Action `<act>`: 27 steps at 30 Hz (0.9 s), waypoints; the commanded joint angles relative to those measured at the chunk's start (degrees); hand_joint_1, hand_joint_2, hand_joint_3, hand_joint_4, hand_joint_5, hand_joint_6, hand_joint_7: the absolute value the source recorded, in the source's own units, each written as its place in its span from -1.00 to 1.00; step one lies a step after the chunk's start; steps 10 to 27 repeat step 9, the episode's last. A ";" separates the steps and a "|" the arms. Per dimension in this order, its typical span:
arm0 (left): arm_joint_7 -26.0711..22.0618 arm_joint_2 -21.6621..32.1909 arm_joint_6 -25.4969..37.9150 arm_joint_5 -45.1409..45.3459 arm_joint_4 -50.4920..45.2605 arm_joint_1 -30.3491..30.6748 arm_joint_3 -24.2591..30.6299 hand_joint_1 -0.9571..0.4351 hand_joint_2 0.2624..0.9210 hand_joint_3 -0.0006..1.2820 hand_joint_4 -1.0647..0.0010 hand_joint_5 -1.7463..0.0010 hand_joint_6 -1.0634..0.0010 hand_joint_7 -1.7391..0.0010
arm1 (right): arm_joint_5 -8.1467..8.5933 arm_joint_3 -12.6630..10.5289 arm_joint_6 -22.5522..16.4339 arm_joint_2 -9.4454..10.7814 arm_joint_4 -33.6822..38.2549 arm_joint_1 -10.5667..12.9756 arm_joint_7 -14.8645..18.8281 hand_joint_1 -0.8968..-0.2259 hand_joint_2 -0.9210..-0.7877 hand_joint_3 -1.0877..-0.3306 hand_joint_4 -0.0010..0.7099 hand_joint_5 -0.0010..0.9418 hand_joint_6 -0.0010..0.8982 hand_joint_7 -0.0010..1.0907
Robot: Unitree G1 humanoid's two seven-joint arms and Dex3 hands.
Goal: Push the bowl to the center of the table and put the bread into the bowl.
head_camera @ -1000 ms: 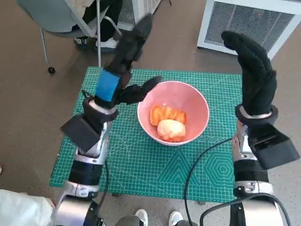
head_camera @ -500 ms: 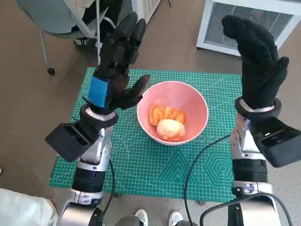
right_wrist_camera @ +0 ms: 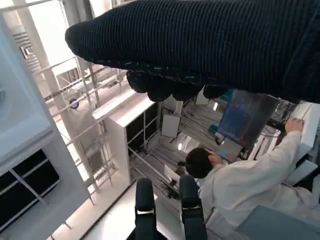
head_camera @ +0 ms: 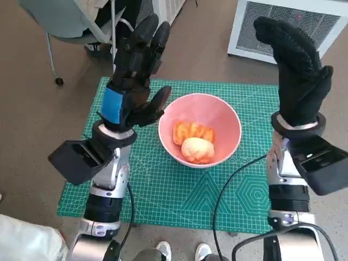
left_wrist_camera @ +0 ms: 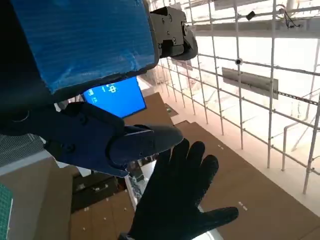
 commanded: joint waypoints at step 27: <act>-0.24 -1.07 -0.43 -0.12 -1.14 1.16 0.24 -0.36 1.00 -0.20 0.77 1.00 1.00 0.42 | -1.94 -0.10 -0.31 -0.42 0.45 1.42 -0.29 -0.08 -1.00 -0.10 0.06 -0.99 -0.51 -0.36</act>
